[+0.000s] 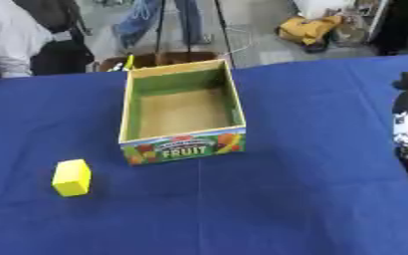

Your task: Pick up objects on the table and place them in the box.

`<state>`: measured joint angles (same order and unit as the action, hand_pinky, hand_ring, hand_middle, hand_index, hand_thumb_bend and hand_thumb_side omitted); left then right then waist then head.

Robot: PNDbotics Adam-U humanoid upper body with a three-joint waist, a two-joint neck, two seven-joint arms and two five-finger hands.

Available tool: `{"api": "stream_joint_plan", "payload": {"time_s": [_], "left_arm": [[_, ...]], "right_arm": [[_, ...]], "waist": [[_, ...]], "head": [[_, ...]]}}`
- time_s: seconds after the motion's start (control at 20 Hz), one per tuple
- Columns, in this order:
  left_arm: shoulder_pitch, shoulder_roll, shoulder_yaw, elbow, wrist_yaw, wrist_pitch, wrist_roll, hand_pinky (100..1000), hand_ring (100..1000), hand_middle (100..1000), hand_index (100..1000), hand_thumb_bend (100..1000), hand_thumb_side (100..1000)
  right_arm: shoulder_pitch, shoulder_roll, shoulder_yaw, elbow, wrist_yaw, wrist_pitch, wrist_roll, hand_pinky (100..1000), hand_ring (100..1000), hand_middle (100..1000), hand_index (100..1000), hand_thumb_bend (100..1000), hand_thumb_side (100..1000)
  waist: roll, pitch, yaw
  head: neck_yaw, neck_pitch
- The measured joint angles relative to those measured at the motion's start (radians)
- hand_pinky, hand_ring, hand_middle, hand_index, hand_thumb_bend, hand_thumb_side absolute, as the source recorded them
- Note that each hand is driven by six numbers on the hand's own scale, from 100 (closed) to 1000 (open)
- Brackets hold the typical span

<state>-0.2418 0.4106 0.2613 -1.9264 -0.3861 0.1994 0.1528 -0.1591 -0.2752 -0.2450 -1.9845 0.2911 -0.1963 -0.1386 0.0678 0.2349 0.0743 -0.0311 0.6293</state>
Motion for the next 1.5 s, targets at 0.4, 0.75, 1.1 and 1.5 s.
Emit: {"api": "stream_joint_plan", "payload": {"time_s": [0.4, 0.75, 1.1, 1.5], "left_arm": [[-0.069, 0.118, -0.055, 0.055, -0.130, -0.047, -0.313, 709, 782, 811, 940, 468, 967], [-0.185, 0.191, -0.121, 0.137, -0.180, -0.106, -0.541, 737, 816, 825, 944, 507, 906], [-0.348, 0.254, -0.213, 0.266, -0.193, -0.175, -0.761, 741, 825, 828, 951, 560, 855], [-0.416, 0.273, -0.319, 0.414, -0.151, -0.249, -0.923, 745, 835, 848, 982, 796, 719]], "right_arm": [[0.010, 0.000, 0.000, 0.000, -0.013, 0.008, 0.007, 804, 912, 680, 806, 100, 753], [0.019, 0.000, 0.006, 0.000, -0.012, 0.010, 0.021, 806, 914, 680, 807, 100, 757], [0.025, 0.000, 0.012, 0.000, -0.011, 0.003, 0.029, 807, 915, 681, 808, 100, 758], [0.027, 0.000, 0.017, 0.000, -0.010, 0.004, 0.037, 810, 919, 681, 809, 100, 760]], "waist": [[-0.003, -0.012, 0.000], [-0.011, -0.011, -0.002], [-0.010, -0.009, -0.009], [0.003, -0.007, -0.025]], "head": [[0.021, 0.030], [0.019, 0.024], [0.010, 0.003], [0.010, 0.002]]}}
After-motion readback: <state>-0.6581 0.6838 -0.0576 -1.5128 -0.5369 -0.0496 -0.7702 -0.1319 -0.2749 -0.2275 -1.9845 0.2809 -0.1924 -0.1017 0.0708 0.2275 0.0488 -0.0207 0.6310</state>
